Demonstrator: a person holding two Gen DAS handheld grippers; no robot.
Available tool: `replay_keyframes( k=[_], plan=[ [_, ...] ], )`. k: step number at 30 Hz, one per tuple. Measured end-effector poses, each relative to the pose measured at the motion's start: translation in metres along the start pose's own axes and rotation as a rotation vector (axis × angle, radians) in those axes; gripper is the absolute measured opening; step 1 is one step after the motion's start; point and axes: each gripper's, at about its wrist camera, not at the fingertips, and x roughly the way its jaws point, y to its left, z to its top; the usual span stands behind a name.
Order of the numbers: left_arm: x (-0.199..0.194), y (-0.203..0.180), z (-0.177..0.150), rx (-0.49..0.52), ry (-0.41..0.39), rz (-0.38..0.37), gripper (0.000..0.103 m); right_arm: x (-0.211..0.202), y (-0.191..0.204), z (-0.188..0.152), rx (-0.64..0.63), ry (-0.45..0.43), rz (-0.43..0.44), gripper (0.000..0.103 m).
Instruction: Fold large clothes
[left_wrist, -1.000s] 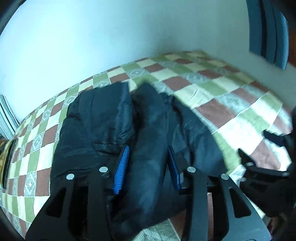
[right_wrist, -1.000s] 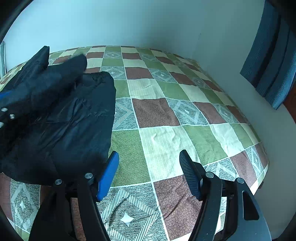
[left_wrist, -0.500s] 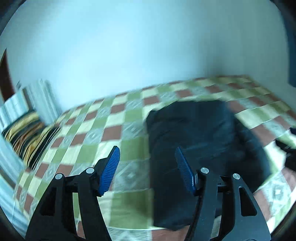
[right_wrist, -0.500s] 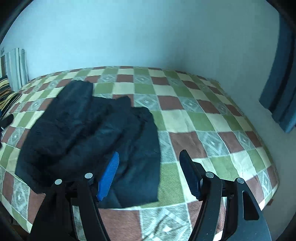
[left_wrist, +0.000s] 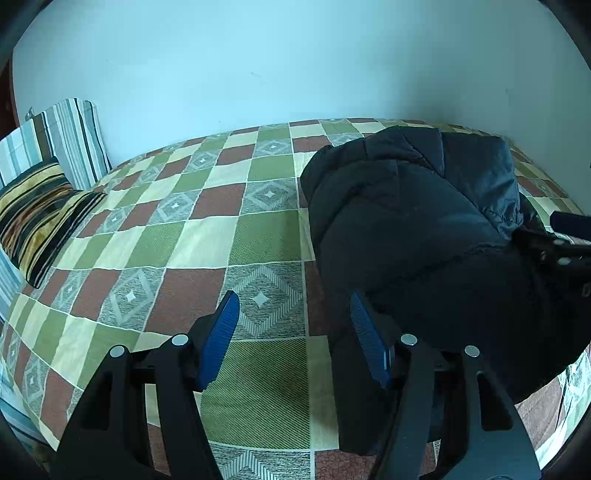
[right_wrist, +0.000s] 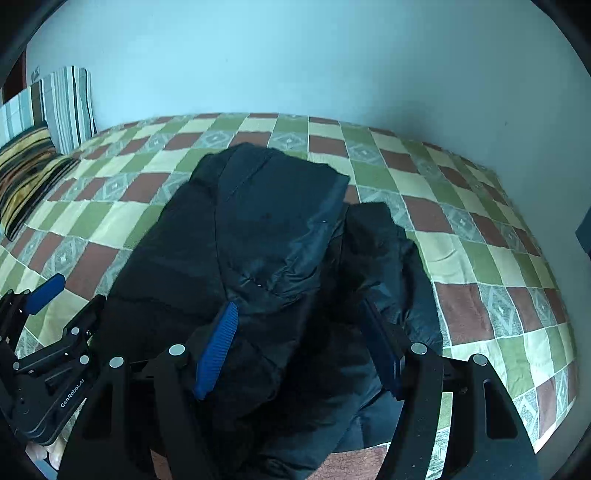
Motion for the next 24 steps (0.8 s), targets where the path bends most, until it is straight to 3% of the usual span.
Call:
replay_keyframes(
  k=[8,13,15,20,22,24],
  plan=[
    [0.011,0.004,-0.004,-0.035,0.005,-0.041,0.062,0.011,0.001,-0.009,0.02,0.034,0.035,0.067],
    [0.013,0.007,-0.003,-0.047,0.007,-0.048,0.062,0.005,-0.003,0.005,0.041,-0.016,0.058,0.067],
    [0.014,0.007,-0.003,-0.045,0.006,-0.049,0.062,0.005,-0.001,0.012,0.042,-0.033,0.067,0.077],
    [0.016,0.005,-0.003,-0.049,0.01,-0.048,0.062,0.018,0.009,0.013,0.027,-0.007,0.09,0.077],
    [0.017,0.005,-0.004,-0.049,0.012,-0.051,0.062,0.022,0.006,0.011,0.053,0.008,0.125,0.065],
    [0.017,0.004,-0.004,-0.047,0.012,-0.053,0.062,0.028,0.004,0.009,0.069,0.033,0.141,0.044]
  ],
)
